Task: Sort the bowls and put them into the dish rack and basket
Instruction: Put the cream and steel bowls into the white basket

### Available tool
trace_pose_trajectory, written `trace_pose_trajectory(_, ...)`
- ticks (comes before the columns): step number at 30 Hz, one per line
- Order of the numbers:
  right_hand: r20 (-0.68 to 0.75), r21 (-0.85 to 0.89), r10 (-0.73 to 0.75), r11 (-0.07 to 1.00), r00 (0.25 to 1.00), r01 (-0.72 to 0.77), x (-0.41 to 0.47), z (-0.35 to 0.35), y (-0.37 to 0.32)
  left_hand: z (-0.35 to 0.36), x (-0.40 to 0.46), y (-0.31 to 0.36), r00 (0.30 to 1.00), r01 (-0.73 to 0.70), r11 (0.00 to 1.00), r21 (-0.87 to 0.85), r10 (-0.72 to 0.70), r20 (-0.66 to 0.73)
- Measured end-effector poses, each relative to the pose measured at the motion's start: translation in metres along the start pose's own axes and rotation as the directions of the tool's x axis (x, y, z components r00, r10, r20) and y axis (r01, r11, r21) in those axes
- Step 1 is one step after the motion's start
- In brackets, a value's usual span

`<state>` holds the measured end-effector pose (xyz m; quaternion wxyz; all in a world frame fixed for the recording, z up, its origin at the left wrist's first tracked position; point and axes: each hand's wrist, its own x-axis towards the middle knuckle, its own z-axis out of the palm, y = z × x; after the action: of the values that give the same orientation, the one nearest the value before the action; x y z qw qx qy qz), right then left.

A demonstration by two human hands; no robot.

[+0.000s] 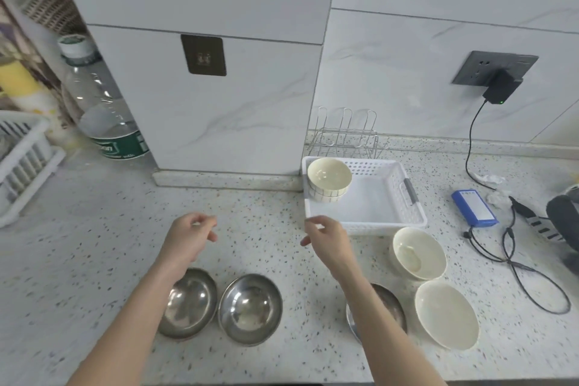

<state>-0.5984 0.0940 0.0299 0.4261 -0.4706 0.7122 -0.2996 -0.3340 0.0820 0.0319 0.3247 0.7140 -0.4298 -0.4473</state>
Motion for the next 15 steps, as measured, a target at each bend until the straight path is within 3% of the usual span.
trace_pose_trajectory(3,-0.008,-0.153,0.092,0.984,0.996,-0.093,-0.038,0.027,0.024,-0.022,-0.022,-0.044,0.992,0.042,0.997,0.071,-0.033,-0.123)
trace_pose_trajectory(7,-0.01,-0.241,0.252,0.939,0.968,-0.247,-0.087,0.053,0.05,-0.045,-0.042,-0.088,0.98,0.106,0.983,0.152,-0.078,-0.181)
trace_pose_trajectory(11,0.035,-0.167,0.312,0.938,0.949,-0.303,-0.109,0.068,0.055,-0.057,-0.045,-0.113,0.985,0.172,0.948,0.267,-0.163,-0.056)
trace_pose_trajectory(15,0.065,-0.106,0.32,0.944,0.945,-0.312,-0.119,0.08,0.052,-0.059,-0.039,-0.128,0.976,0.189,0.953,0.238,-0.209,0.063)
